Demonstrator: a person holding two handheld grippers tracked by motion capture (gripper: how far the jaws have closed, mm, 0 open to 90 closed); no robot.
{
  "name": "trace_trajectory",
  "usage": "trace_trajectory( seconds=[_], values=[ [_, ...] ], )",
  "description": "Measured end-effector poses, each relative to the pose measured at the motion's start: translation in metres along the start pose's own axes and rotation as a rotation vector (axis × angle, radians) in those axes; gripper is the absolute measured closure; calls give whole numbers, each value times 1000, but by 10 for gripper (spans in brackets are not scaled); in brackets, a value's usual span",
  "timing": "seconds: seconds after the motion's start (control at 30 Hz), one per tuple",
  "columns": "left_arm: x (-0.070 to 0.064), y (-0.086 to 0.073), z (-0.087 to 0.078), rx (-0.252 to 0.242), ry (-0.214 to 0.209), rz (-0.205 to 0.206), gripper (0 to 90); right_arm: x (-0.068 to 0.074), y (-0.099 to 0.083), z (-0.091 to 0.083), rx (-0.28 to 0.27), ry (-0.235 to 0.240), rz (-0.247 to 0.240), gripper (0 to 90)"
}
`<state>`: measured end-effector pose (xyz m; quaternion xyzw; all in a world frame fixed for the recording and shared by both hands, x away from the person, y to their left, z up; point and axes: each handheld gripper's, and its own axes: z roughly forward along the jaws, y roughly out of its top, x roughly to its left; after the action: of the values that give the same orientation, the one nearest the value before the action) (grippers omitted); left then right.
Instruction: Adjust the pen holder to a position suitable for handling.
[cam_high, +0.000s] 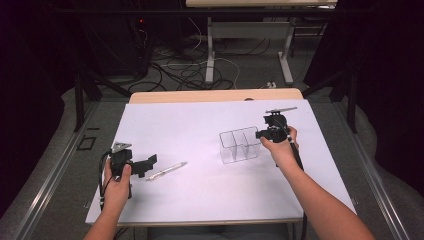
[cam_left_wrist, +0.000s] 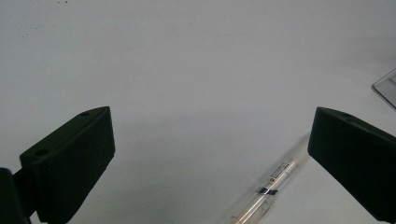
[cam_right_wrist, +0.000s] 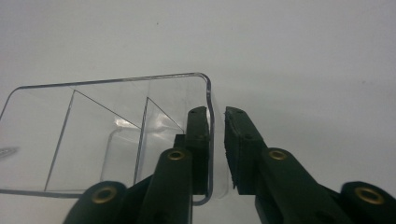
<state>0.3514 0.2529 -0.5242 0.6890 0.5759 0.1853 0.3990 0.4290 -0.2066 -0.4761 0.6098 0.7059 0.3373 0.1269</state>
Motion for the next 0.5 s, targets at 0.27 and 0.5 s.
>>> trace_trajectory(
  seconds=[0.27, 0.5],
  values=[
    [1, 0, -1, 2, 2, -2, 6, -3, -11, -13, -99, 38, -64, 745],
    [1, 0, -2, 2, 6, -1, 6, -12, -26, -20, -170, 65, -79, 809]
  ],
)
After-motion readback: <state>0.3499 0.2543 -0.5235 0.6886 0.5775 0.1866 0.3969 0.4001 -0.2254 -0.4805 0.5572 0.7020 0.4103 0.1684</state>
